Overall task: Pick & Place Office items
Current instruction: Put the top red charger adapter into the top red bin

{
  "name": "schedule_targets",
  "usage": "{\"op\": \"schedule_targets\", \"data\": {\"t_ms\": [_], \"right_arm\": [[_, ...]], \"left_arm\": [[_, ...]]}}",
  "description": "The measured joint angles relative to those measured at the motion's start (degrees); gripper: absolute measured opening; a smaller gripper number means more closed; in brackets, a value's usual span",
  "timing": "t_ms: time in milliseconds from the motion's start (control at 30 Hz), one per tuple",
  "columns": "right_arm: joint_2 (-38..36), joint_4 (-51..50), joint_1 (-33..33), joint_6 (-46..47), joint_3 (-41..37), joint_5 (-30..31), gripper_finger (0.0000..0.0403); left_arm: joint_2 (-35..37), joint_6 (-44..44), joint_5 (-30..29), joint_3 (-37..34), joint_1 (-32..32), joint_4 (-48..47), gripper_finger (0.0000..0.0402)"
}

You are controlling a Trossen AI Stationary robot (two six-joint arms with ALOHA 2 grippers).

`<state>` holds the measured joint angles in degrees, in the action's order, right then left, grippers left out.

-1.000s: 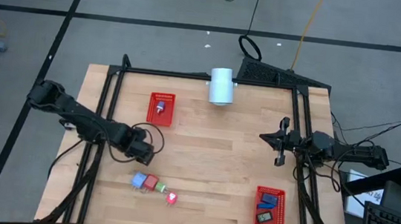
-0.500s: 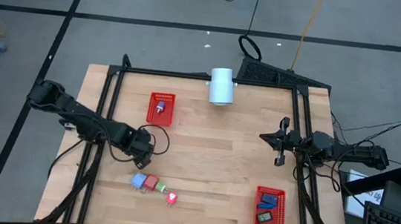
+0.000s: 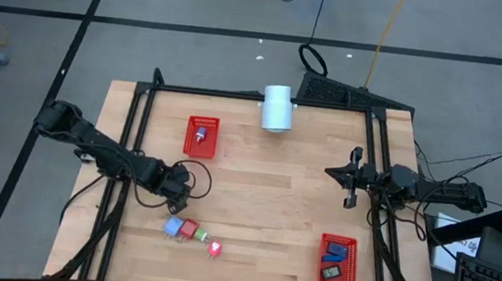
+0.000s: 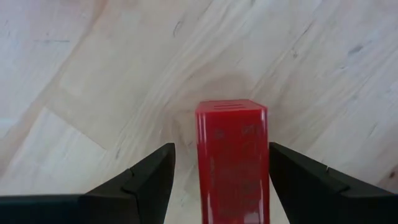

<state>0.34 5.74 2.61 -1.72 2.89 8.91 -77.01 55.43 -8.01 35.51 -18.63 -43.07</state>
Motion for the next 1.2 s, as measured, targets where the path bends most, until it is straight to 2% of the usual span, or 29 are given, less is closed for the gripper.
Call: {"op": "schedule_targets", "data": {"t_ms": [233,500,900,1200], "right_arm": [[-0.02,0.0,0.0,0.0,0.0,0.0,0.0],[0.0,0.0,0.01,0.0,0.0,0.0,0.0],[0.0,0.0,0.0,-0.01,0.0,0.0,0.0],[-0.01,0.0,0.01,0.0,-0.02,0.0,0.0]], "left_arm": [[-0.66,3.15,-0.01,0.0,0.0,0.09,0.0253],[-3.85,2.96,1.79,-0.67,-1.08,0.37,0.0253],[-3.82,3.16,2.08,-0.57,-1.31,0.15,0.0253],[-3.87,3.32,4.53,-0.63,-1.25,-0.39,0.0252]]}}
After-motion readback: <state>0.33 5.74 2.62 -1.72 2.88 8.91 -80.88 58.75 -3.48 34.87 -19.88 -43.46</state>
